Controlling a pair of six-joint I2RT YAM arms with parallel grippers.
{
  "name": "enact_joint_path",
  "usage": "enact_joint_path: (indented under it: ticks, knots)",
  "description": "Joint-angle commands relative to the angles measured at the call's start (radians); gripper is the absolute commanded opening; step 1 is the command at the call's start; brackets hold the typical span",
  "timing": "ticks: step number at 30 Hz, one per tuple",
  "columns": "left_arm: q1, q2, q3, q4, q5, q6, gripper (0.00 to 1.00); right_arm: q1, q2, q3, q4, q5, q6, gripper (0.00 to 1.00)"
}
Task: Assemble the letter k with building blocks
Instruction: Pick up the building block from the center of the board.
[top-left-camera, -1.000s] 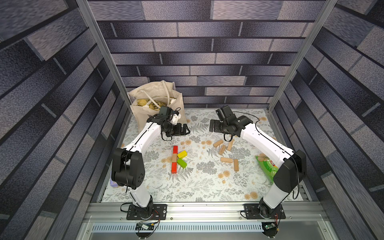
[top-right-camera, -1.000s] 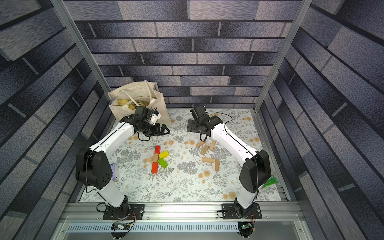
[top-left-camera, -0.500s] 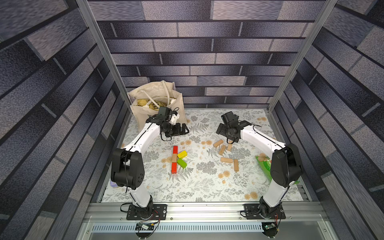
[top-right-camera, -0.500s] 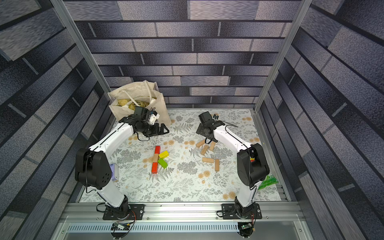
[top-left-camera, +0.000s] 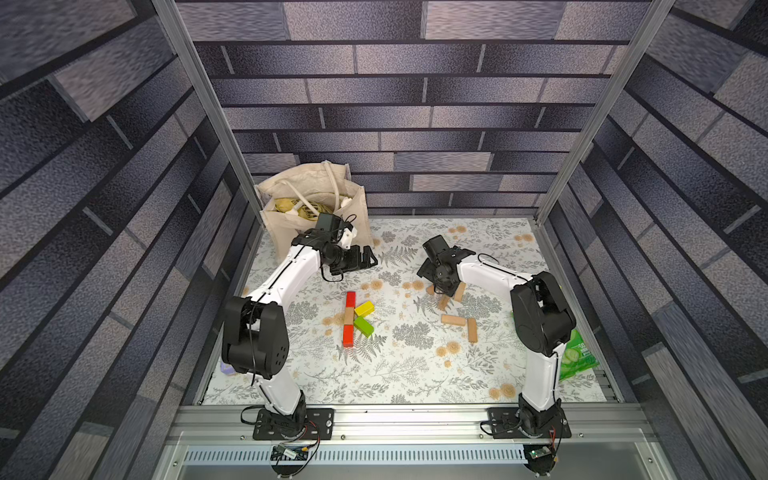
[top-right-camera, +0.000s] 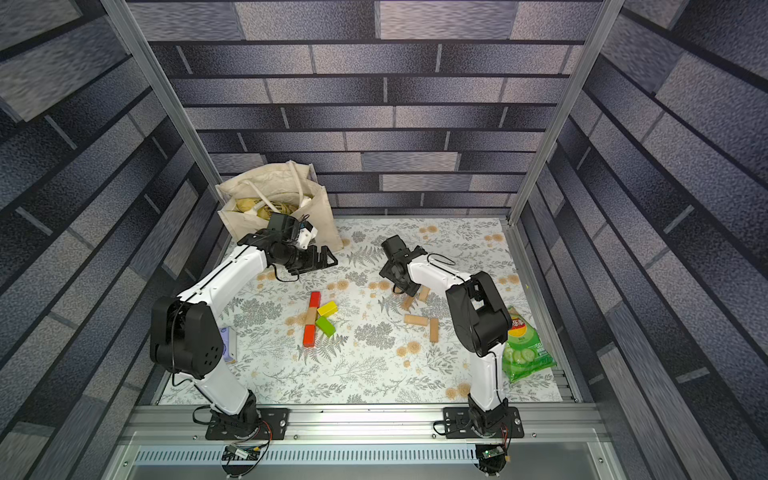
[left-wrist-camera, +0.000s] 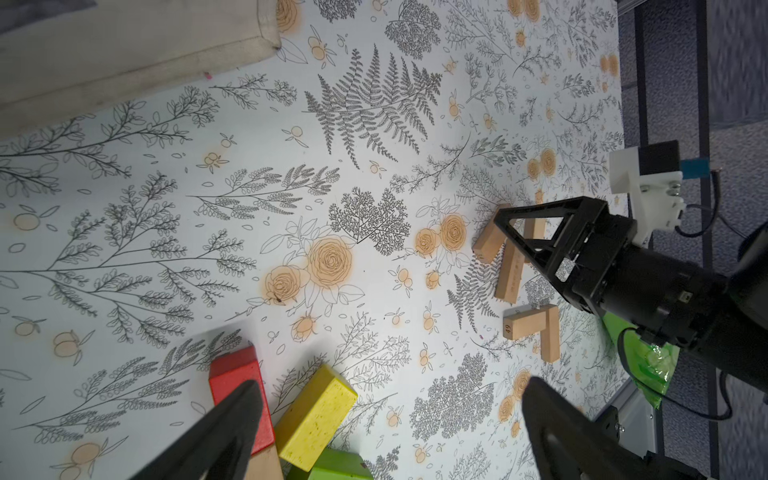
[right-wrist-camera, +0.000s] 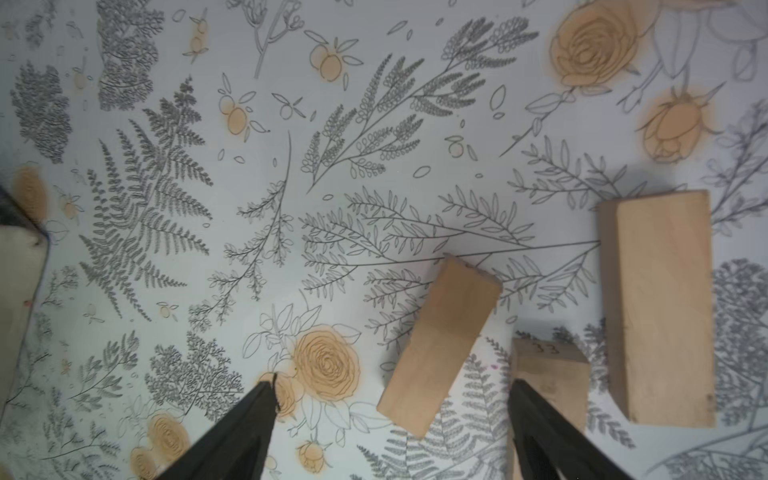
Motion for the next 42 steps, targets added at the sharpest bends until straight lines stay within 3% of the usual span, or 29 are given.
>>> enact_joint_path:
  ticks: [1, 11, 42]
  knots:
    - [0.014, 0.008, 0.006, -0.011, 0.022, -0.031, 1.00, 0.009, 0.019, 0.014, -0.013, 0.008, 0.042, 0.89]
    - [0.015, -0.002, 0.004, -0.011, 0.015, -0.030, 1.00, 0.012, 0.012, -0.062, 0.044, -0.001, 0.091, 0.86]
    - [-0.003, -0.007, 0.009, -0.021, 0.028, -0.026, 1.00, 0.008, 0.048, -0.048, -0.030, 0.007, 0.116, 0.66]
